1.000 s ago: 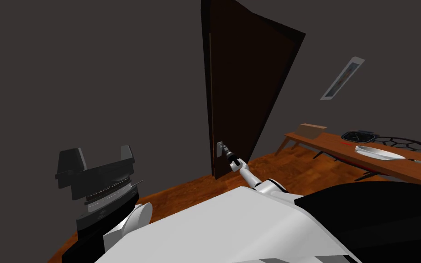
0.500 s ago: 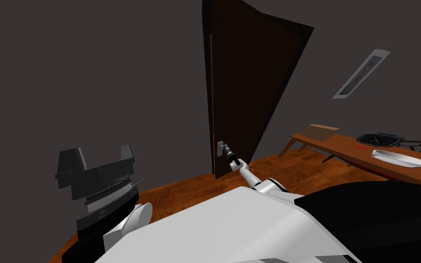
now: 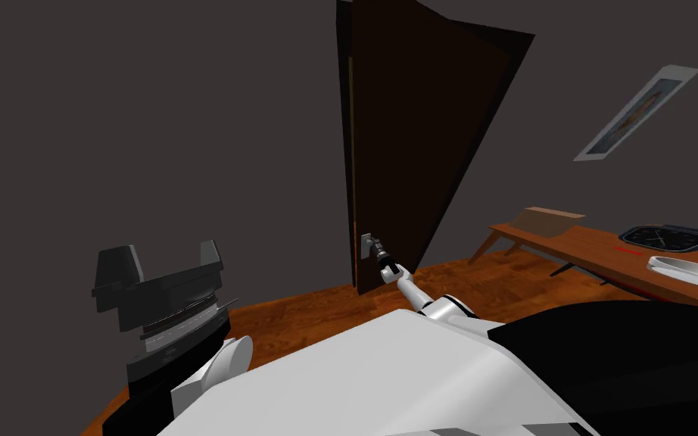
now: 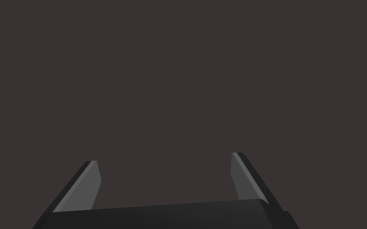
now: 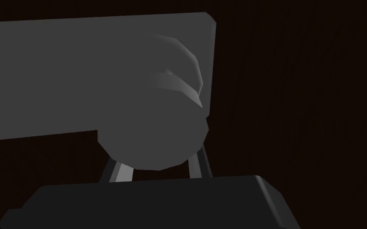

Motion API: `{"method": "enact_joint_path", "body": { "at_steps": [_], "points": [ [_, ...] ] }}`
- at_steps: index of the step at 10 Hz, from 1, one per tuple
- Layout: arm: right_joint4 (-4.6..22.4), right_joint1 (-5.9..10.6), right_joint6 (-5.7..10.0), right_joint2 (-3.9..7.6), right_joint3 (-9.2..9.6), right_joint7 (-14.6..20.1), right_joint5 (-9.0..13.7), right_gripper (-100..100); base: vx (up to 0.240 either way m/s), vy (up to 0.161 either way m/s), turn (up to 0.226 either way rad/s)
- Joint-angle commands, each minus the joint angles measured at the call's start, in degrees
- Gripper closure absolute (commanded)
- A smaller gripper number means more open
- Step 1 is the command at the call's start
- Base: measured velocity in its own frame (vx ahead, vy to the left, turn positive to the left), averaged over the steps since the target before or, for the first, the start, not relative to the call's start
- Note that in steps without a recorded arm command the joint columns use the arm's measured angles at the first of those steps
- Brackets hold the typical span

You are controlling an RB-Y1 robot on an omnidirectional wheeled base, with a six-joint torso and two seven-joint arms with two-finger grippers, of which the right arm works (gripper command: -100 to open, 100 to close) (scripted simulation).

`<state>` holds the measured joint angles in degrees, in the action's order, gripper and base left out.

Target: Pull the door open

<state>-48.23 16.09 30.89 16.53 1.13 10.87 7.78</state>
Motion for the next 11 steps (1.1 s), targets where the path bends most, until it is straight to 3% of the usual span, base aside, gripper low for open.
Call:
{"method": "enact_joint_path", "body": {
  "at_steps": [1, 2, 4, 7, 9, 10, 11],
  "points": [
    [-0.66, 0.52, -0.23, -0.66, 0.62, 2.86, 2.78, 100, -0.066, -0.051, 0.152],
    [-0.66, 0.52, -0.23, -0.66, 0.62, 3.41, 2.78, 100, -0.048, -0.049, 0.092],
    [-0.53, 0.69, -0.59, -0.62, 0.9, 6.95, 6.6, 100, -0.067, -0.044, 0.119],
    [-0.47, 0.77, -0.76, -0.6, 1.03, 9.88, 8.46, 100, -0.054, -0.034, 0.081],
    [-0.34, 0.94, -1.1, -0.56, 1.3, 13.67, 12.19, 100, -0.06, -0.042, 0.146],
    [-0.34, 0.94, -1.1, -0.56, 1.3, 14.19, 12.19, 100, -0.053, -0.052, 0.06],
    [-0.28, 1.02, -1.27, -0.54, 1.44, 16.34, 14.01, 100, -0.048, -0.034, 0.08]
  ]
}}
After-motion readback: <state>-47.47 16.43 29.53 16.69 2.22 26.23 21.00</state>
